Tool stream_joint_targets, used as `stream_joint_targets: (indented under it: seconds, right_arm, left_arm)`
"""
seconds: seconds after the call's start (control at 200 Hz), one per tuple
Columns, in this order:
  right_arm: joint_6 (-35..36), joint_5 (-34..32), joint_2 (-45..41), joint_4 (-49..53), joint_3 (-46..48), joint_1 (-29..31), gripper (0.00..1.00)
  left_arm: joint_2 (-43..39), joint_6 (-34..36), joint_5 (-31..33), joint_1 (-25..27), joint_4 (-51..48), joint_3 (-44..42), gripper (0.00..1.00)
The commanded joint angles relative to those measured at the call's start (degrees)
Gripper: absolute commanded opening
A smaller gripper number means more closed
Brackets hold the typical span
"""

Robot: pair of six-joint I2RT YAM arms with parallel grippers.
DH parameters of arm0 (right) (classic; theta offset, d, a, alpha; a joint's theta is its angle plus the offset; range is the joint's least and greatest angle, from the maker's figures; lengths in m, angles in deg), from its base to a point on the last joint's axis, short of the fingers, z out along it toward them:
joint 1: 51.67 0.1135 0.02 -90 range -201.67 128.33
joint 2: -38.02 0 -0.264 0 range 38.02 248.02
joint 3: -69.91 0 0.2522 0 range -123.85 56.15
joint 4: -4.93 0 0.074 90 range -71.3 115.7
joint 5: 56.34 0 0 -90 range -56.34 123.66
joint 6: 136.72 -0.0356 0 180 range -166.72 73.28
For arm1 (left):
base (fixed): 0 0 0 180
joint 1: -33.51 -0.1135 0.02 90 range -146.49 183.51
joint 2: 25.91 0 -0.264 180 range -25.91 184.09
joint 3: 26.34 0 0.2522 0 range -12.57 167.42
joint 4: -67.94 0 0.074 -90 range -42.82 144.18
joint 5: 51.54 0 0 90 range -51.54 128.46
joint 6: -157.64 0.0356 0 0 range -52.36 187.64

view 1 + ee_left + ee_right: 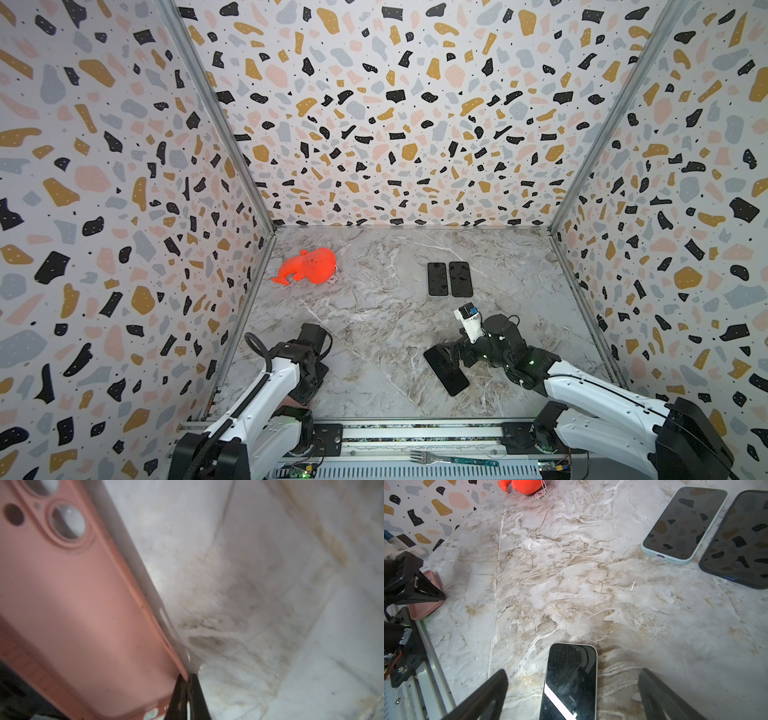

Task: Put the phone into the phone case
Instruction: 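Carry the pink case toward the phone held by the right gripper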

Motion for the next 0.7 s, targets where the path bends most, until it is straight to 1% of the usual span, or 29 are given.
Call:
stream_joint_targets:
  seconds: [0.0,0.03,0.13,0.26,0.345,0.456,0.576,0.636,0.696]
  right_arm:
    - [0.4,-1.9,-0.1,2.0,-1.7,-0.2,0.99]
    - [0.4,-2.1,-0.2,2.5,-1.9,-0.2,0.99]
    - [0.7,-3.2,-0.5,3.3,-1.9,-0.2,0.99]
    - [1.5,-4.8,-0.6,5.1,-2.6,-0.4,0.99]
    - [1.9,-5.3,-1.2,5.5,-2.5,-0.3,0.99]
    - [2.5,-6.2,-2.1,5.4,-1.8,-0.6,0.99]
    - [2.2,-4.5,-1.3,5.5,-1.5,-1.1,0.99]
    - [1.8,-4.1,-1.0,5.7,-1.4,-1.4,0.99]
    - [1.2,-4.1,-1.1,6.3,-1.0,-1.6,0.99]
  left_arm:
    - [0.0,2.6,2.1,3.3,-0.3,4.7,0.01]
    - [0.0,2.9,2.6,4.4,-0.3,5.5,0.0]
    - [0.9,2.9,3.0,8.4,0.9,7.5,0.0]
    - [5.1,2.0,4.1,16.1,4.6,11.2,0.0]
    - [11.1,3.5,3.9,21.6,7.8,14.8,0.0]
    - [20.9,7.8,4.0,27.9,8.8,21.3,0.0]
    - [31.3,12.0,4.8,33.2,8.4,29.3,0.0]
    - [35.0,13.3,5.0,35.4,8.5,32.4,0.0]
    - [37.5,14.3,3.8,36.4,10.1,33.7,0.0]
